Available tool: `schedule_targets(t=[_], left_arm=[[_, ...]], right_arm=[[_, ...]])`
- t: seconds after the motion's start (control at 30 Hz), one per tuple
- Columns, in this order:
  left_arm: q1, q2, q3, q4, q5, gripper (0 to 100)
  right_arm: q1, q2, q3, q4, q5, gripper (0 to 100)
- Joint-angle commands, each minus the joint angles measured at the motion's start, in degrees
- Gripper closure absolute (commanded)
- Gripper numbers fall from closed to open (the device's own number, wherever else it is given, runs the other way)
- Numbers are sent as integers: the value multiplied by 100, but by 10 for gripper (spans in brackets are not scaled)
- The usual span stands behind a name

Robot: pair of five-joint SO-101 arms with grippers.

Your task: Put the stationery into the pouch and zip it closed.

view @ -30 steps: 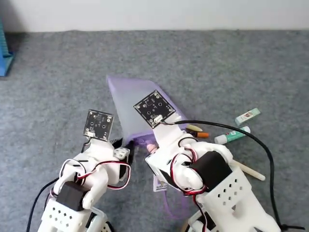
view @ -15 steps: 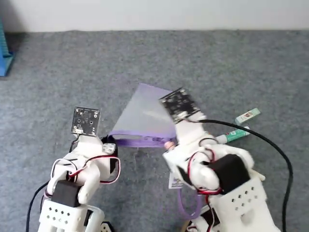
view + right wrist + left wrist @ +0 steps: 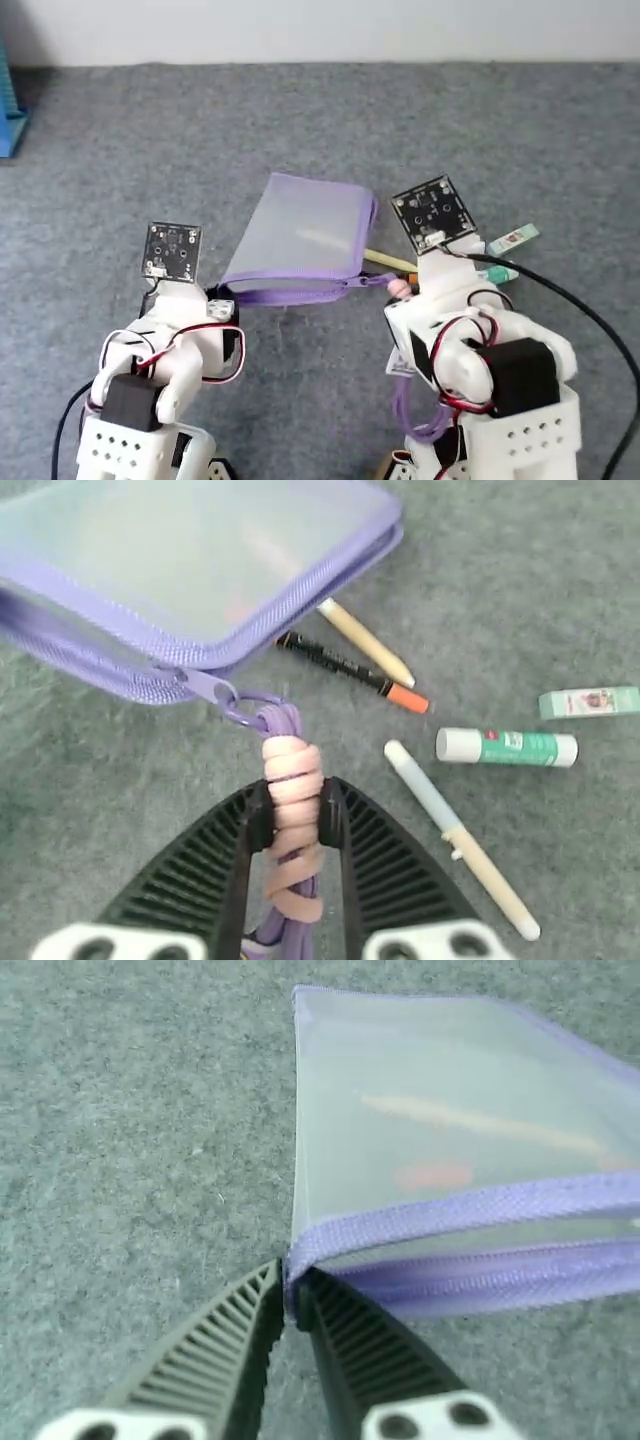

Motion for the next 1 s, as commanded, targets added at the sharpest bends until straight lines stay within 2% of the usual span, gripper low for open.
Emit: schedule_targets(t=[0.0,0.07,0.17,0.5,0.77,0.83,0.97], left_arm=[[-44,88,-295,-246,-53,826],[-44,88,-233,-413,-35,749],[-44,88,31,-738,-70,737],[-35,88,778,-1837,-70,824],[545,88,1341,-2708,-70,920],[527,70,1305,-2752,-79,985],[343,44,866,-2136,-246,988]], right_arm=[[-84,-163,-44,110,9,991],[-92,-171,-44,92,9,991],[-92,-171,-44,101,9,991],[-92,-198,-53,259,26,991],[-92,-198,-62,321,53,991],[-92,-198,-62,277,35,991],[-84,-198,-70,251,-9,991]])
